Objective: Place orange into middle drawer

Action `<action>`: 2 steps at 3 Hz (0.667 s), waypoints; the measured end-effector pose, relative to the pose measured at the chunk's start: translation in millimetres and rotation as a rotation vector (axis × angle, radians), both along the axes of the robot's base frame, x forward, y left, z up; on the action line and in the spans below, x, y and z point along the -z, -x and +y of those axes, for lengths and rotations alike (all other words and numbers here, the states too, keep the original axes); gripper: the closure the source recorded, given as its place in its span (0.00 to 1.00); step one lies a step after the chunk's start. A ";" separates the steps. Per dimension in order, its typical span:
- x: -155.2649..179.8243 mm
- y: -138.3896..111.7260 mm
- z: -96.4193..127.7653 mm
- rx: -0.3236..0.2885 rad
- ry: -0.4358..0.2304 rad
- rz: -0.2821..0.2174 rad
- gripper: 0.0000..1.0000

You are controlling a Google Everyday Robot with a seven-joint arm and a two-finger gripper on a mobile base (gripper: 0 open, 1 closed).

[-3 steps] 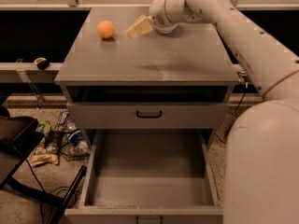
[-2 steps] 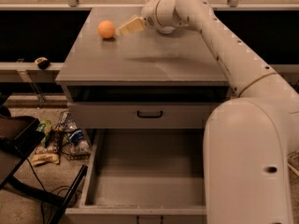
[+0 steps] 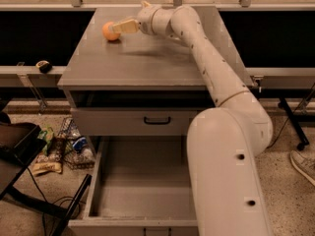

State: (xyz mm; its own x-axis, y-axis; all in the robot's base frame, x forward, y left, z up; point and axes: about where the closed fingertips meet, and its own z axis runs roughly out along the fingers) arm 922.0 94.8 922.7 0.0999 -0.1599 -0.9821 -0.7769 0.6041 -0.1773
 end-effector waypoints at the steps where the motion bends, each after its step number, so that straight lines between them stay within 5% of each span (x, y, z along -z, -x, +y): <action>1: 13.7 -12.7 19.5 0.022 -0.018 0.029 0.00; 2: 38.8 -20.5 44.3 0.029 0.018 0.096 0.00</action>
Offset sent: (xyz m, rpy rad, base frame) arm 0.0438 0.0649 -0.0654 -0.0813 0.2021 -0.0609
